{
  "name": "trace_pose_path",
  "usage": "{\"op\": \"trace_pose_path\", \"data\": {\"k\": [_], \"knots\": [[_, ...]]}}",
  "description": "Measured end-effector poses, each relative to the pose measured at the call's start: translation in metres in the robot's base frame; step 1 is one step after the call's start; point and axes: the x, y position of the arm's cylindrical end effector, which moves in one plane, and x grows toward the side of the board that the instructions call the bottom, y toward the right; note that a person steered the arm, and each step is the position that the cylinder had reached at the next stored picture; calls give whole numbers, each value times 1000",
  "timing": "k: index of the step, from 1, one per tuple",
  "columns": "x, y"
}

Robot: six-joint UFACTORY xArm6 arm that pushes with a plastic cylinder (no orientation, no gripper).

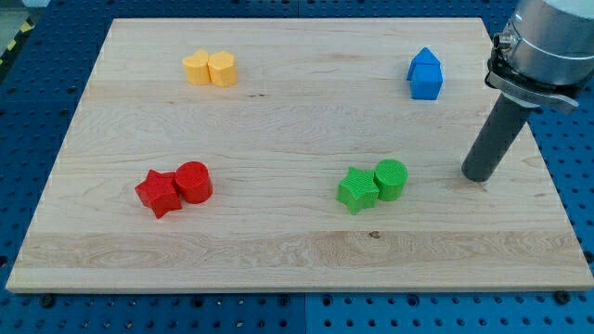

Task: Move the green circle to the top of the green star

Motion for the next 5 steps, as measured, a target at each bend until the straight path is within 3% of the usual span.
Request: {"op": "trace_pose_path", "data": {"k": [5], "knots": [[22,-49]]}}
